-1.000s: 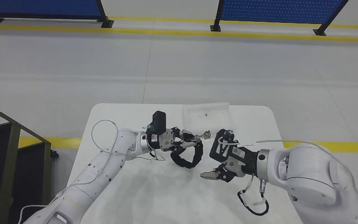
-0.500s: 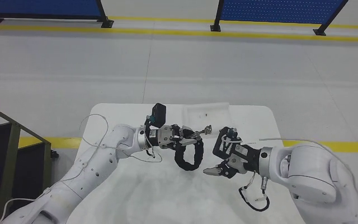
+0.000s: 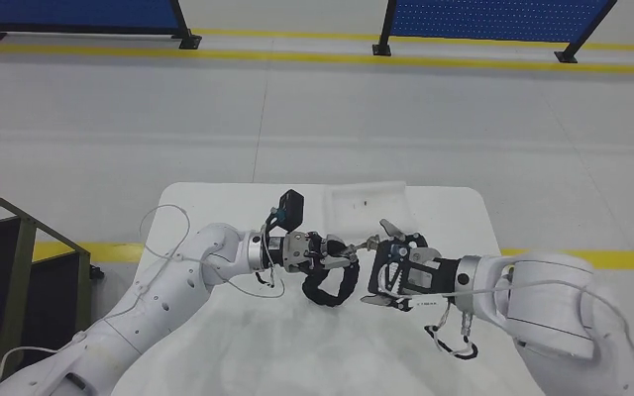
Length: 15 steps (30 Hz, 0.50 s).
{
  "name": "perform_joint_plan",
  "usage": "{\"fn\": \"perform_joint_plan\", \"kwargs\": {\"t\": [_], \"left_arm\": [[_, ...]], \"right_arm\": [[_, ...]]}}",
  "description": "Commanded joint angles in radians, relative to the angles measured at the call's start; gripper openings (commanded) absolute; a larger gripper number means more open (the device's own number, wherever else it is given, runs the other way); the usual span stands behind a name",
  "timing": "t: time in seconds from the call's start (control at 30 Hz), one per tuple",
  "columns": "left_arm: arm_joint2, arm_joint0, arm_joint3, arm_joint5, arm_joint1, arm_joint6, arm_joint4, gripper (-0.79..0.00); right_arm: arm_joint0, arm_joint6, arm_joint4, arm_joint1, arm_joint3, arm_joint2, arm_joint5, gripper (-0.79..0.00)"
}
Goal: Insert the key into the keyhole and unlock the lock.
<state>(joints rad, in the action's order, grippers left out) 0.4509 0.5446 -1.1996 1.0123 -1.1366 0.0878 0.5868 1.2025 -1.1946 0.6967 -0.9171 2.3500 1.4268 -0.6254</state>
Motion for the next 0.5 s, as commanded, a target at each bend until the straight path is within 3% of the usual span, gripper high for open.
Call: {"fn": "perform_joint_plan", "kwargs": {"t": [0.0,0.47], "left_arm": [[-0.002,-0.004,0.001,0.000,-0.002,-0.010,-0.007,-0.785],[-0.005,-0.020,0.010,0.000,-0.015,-0.033,-0.011,-0.785]], "right_arm": [[-0.012,-0.005,0.010,0.002,0.000,-0.030,0.005,0.000],[-0.096,-0.063,0.041,0.011,0.000,-0.175,0.063,0.000]]}}
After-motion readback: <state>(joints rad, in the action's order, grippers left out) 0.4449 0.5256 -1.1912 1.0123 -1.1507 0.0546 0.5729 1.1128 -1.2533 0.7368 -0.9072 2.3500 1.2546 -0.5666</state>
